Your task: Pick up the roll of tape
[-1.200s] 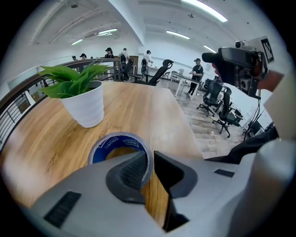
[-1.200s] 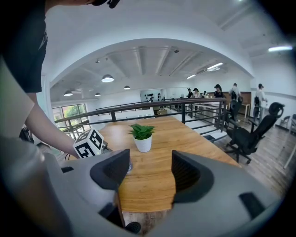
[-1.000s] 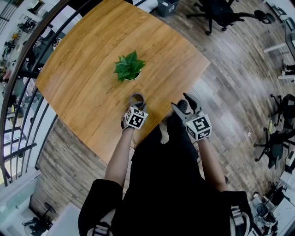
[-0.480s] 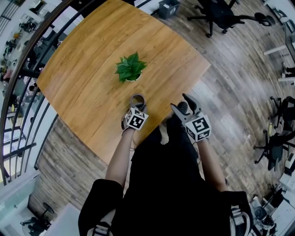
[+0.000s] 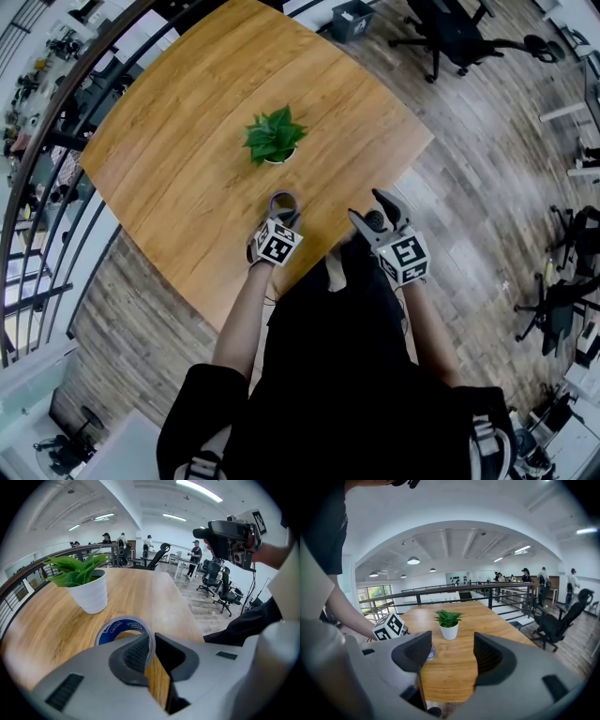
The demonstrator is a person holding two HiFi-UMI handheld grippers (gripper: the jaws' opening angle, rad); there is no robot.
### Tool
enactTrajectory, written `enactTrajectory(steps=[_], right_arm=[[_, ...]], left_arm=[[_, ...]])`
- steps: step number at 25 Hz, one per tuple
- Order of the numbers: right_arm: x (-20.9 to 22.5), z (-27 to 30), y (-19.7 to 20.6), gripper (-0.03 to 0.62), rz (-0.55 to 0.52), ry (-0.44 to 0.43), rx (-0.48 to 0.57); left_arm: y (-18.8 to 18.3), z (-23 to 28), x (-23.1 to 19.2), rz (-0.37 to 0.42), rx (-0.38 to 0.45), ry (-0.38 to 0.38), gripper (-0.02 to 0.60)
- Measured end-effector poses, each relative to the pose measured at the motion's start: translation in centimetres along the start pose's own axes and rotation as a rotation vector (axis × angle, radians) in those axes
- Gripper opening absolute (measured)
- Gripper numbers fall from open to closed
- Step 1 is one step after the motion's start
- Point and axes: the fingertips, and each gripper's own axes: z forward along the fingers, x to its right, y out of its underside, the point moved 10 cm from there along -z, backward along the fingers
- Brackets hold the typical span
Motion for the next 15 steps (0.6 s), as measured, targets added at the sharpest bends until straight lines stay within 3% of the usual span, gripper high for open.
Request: enactTrajectory(steps=[15], right_arm=[[-0.6,1.2,-1.3,0.278,-0.040,-0.059,0.013]], left_arm=[[-2.5,-5.3,-0.2,-0.002,0.137,-0.061,0.057]])
